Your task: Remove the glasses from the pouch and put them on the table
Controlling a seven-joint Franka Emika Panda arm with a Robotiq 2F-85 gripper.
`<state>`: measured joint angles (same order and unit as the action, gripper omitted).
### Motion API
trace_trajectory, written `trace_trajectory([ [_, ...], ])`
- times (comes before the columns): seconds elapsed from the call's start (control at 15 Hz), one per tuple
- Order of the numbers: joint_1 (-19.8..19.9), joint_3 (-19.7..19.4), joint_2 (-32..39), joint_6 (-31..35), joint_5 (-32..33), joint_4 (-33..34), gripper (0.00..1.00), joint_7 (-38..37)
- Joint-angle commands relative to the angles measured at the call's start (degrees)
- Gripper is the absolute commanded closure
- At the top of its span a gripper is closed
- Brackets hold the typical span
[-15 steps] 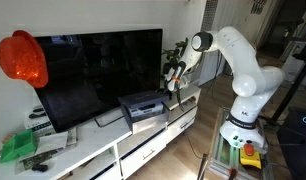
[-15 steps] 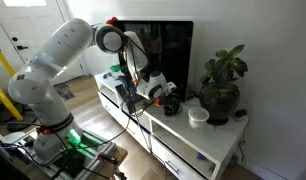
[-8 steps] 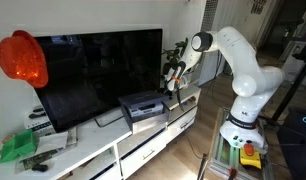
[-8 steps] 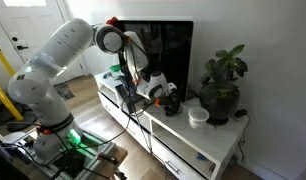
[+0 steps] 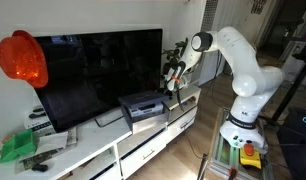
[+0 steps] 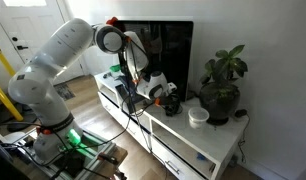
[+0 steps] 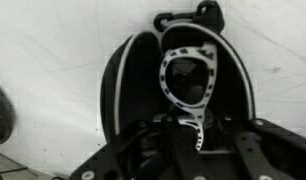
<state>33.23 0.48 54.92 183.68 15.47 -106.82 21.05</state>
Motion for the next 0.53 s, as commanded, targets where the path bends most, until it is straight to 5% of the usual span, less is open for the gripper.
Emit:
trace_trajectory([
  [0.0,0.4,0.2,-0.4,-0.7,0.7,0.2,0.87,0.5],
  [0.47,0.6,0.4,-3.5,0.9,1.2,-2.0,0.93,1.1],
])
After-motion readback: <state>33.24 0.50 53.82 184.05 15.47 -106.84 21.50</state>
